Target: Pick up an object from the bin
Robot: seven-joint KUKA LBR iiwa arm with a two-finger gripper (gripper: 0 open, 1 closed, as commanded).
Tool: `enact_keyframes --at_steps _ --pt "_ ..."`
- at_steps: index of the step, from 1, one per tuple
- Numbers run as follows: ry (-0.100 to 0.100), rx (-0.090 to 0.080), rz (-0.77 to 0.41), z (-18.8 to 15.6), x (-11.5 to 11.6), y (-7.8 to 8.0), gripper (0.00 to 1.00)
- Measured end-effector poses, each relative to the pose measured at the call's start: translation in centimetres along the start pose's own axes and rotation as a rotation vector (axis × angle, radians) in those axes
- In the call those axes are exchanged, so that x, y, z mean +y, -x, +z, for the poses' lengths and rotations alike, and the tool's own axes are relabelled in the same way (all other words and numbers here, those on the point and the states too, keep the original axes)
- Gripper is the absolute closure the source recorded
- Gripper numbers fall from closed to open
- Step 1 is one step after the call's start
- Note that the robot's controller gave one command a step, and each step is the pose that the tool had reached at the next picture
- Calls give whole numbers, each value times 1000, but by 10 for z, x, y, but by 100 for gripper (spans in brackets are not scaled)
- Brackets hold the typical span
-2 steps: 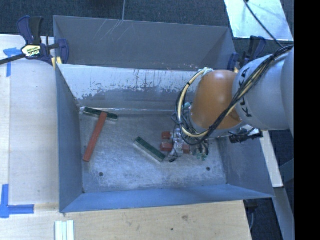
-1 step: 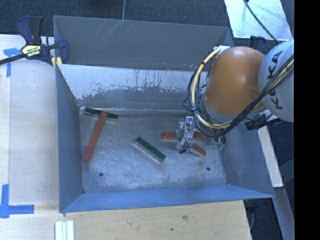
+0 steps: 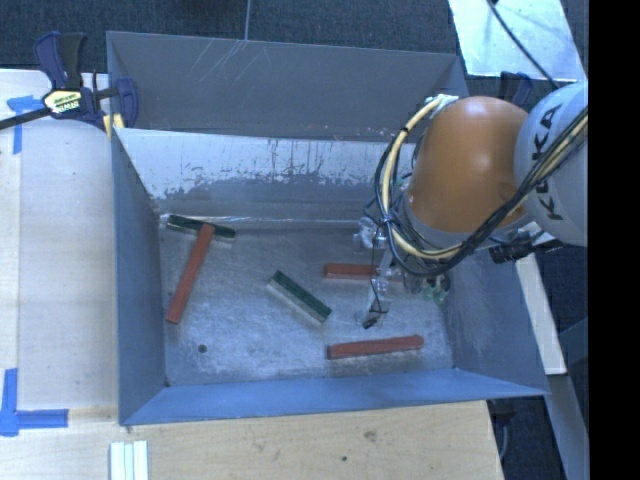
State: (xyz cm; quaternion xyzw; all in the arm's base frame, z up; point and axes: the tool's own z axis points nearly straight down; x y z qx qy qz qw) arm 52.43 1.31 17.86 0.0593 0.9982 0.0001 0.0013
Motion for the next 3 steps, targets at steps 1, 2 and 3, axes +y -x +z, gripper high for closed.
enact_keyframes --at_steps 1,2,3 --pt "0 -1 -383 110 -3 71 0" --pt "1 -5 -379 107 -3 72 100" --pt "-2 -11 -333 -85 -42 77 100"
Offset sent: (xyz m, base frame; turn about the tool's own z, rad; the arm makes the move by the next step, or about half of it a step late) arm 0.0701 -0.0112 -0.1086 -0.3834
